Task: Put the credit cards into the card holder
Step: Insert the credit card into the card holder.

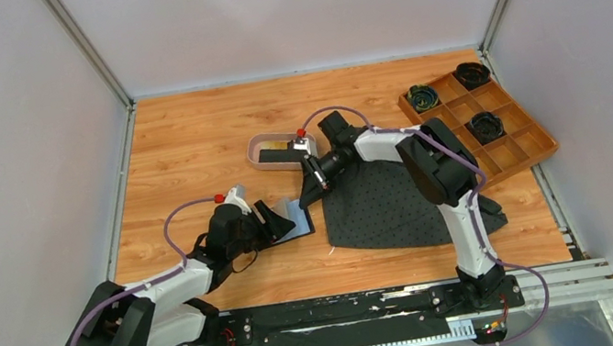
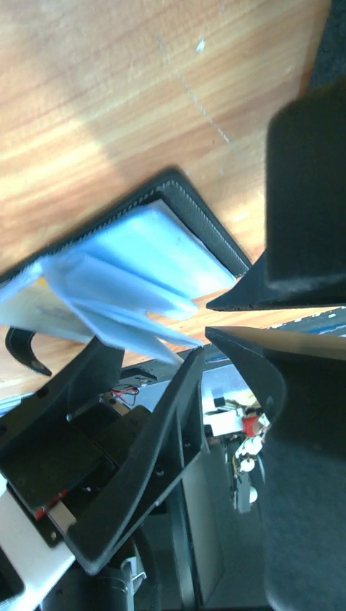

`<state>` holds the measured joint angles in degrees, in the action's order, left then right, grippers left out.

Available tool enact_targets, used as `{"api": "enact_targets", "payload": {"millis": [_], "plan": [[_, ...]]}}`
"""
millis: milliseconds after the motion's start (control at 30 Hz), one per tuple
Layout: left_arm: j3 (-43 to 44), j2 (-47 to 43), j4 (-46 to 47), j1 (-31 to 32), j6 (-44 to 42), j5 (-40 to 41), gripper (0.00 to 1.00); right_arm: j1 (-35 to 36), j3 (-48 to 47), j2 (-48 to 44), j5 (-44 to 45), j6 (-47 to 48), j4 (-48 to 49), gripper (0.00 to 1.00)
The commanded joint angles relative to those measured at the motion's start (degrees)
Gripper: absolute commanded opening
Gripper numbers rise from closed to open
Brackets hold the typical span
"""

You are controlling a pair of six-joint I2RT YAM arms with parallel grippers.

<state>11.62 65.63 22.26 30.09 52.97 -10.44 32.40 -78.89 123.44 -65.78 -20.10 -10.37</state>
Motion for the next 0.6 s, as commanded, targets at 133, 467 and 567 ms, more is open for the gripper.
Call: {"api": "enact_targets", "payload": {"millis": [133,467,567], "plan": [[-1.13,-1.18,0.94,-0.55,-0.15,-1.13,0.62,1.65,-2.52,-3.38,-0.81,4.21,-2.7,0.1],[-1.6,-1.67,1.16,-0.64,-0.02,-1.1,0.62,3.83,-5.05,-0.49,0.12,2.77,-2.89,0.07],[-1.5,-1.35,1.37,-0.64,0.01,-1.21,0.62,4.44,-5.54,-0.01,0.65,2.6,-3.05,0.07]]}}
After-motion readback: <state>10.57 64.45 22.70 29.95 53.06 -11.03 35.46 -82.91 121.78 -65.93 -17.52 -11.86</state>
